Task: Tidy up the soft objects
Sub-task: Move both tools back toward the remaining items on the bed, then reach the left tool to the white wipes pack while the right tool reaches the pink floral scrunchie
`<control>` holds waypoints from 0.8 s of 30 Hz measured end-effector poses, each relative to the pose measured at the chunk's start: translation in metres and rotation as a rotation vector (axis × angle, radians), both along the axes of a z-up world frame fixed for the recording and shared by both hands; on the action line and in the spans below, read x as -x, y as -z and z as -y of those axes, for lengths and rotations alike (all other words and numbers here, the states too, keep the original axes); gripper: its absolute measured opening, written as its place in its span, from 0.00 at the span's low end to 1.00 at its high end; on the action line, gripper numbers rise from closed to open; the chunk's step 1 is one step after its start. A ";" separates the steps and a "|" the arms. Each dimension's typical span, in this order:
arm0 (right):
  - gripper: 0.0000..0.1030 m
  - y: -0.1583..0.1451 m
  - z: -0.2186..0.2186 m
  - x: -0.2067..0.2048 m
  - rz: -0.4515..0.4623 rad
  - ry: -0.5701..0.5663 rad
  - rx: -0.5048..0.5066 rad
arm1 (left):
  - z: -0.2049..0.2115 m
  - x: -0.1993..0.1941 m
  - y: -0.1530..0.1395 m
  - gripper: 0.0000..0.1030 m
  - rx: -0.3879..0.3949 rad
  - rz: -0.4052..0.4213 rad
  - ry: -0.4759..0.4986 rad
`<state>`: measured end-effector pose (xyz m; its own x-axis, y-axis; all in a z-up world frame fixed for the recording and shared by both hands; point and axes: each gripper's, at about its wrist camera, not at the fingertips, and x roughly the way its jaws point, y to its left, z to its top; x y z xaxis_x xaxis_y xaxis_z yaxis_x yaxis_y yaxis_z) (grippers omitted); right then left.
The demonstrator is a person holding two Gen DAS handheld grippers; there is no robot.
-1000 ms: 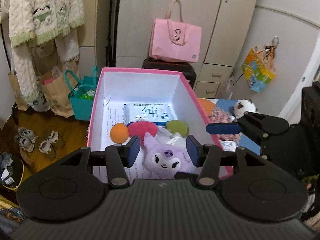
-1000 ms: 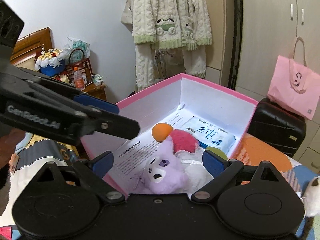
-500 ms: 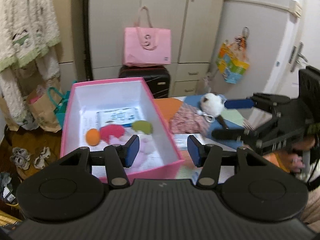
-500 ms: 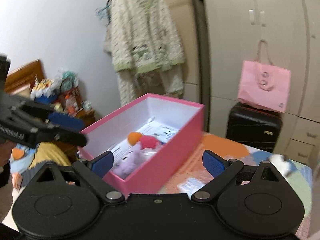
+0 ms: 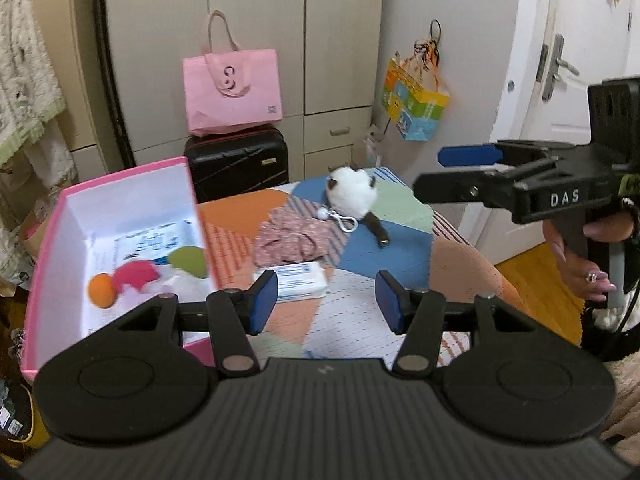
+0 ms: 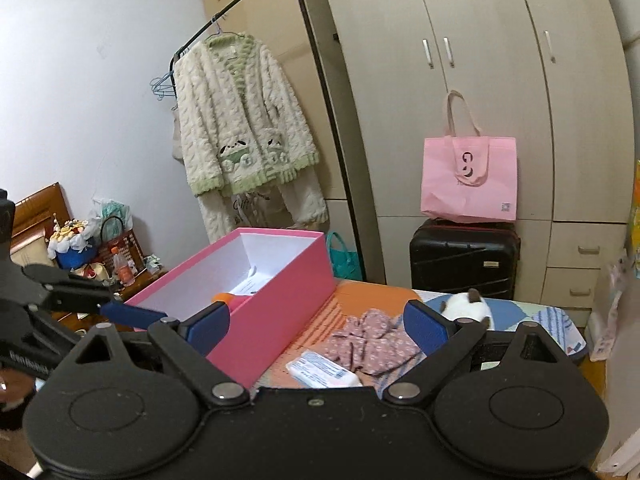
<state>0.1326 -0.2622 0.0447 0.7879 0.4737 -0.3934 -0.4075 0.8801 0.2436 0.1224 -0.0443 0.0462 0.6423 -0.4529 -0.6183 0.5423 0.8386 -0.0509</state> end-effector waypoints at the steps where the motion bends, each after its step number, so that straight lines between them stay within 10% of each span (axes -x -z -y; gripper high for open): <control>1: 0.94 0.002 0.004 0.000 0.006 -0.001 -0.003 | 0.007 -0.002 0.004 0.52 -0.005 -0.002 -0.002; 24: 0.86 0.078 0.026 -0.103 -0.104 -0.193 -0.043 | 0.084 -0.081 0.092 0.62 -0.075 0.030 -0.212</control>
<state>0.2353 -0.2887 -0.0334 0.6370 0.6299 -0.4444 -0.5383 0.7761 0.3285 0.2034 -0.1284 -0.0461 0.7366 -0.2590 -0.6247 0.3535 0.9350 0.0291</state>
